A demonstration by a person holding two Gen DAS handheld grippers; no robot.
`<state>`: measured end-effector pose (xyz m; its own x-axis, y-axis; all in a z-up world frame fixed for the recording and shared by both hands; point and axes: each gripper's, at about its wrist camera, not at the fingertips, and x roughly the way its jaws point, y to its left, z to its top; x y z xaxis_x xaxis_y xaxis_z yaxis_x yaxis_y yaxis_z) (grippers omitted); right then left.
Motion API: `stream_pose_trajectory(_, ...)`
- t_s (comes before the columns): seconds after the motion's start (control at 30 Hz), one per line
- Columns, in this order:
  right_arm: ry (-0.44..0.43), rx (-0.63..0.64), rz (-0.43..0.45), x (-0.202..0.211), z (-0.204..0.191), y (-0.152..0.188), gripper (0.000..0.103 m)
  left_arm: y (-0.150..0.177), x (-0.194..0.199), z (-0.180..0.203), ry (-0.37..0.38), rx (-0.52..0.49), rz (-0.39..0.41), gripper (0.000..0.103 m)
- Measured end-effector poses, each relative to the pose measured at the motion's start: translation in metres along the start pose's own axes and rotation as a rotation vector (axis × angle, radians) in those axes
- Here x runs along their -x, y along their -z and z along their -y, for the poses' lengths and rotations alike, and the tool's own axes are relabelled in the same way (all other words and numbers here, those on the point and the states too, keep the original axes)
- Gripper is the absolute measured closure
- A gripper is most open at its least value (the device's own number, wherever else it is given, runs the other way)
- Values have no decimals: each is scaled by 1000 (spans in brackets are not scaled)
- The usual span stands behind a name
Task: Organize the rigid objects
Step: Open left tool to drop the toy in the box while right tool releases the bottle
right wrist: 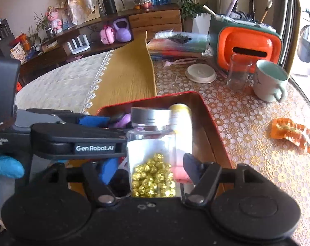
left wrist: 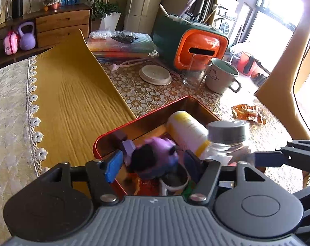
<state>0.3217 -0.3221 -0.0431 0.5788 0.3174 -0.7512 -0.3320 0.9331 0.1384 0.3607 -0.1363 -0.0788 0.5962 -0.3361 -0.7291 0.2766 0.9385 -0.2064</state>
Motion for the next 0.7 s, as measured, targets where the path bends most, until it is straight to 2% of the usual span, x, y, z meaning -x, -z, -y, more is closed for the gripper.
stream_pose_trajectory(0.13,1,-4,18,7,-4,0,33,2,17,0,15,1,33,21)
stream_pose_trajectory(0.5,36,26,79,38,-24,15,28,20,72,-6,0,-4,74,21)
stream_pose_trajectory(0.7,27,-10,143,62,-32,23,21,38,107,0,-27,-70,94,21)
